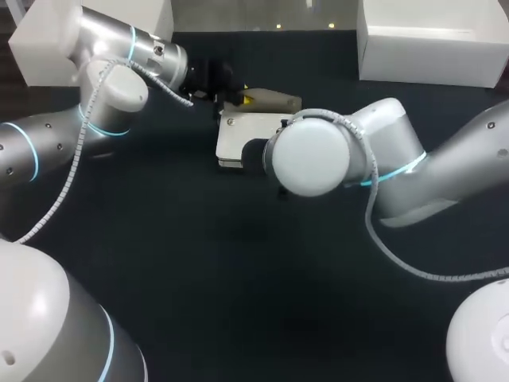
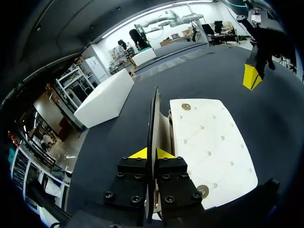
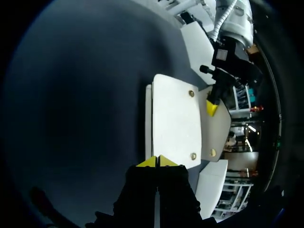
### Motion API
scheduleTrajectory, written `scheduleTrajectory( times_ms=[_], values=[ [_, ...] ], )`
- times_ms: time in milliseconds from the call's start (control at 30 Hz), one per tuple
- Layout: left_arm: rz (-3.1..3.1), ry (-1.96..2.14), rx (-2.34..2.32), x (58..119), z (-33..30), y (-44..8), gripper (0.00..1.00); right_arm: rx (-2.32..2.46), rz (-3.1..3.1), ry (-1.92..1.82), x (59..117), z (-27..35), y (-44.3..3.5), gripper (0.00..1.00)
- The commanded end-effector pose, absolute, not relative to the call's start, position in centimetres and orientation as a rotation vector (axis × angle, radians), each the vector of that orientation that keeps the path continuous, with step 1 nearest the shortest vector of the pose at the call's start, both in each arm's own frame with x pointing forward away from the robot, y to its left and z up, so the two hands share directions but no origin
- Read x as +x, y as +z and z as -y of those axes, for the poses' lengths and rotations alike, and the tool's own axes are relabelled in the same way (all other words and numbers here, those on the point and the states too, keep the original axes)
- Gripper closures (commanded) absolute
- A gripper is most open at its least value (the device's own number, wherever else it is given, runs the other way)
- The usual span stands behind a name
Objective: Pick up the bag, open it, inspect its contents, close it, and place it on the opposite side
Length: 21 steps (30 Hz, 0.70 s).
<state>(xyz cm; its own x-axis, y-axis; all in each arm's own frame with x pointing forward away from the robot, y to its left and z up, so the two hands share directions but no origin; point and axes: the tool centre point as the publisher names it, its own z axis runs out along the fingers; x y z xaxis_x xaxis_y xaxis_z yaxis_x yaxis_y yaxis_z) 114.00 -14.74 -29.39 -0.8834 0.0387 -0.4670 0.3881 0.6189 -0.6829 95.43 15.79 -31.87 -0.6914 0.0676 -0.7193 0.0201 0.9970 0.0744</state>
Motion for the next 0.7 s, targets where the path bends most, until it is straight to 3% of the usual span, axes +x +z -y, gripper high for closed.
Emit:
scheduleTrajectory(
  times_ms=[33, 200, 267, 700],
  values=[
    [-2.435, -1.163, 0.341, 114.4, 15.1, -29.9, 1.00, 0.056, -2.261, 0.077, 95.1, -16.1, -33.4, 0.93],
    [-2.446, -1.158, 0.351, 114.3, 15.3, -30.1, 1.00, 0.040, -2.248, 0.063, 95.0, -16.4, -34.4, 0.62],
    [-2.452, -1.158, 0.348, 114.3, 15.2, -30.2, 1.00, 0.042, -2.248, 0.059, 95.3, -16.3, -34.8, 0.55],
    [-2.478, -1.188, 0.340, 113.2, 15.0, -30.4, 1.00, 0.106, -2.218, 0.028, 97.9, -15.3, -35.9, 0.64]
  ],
)
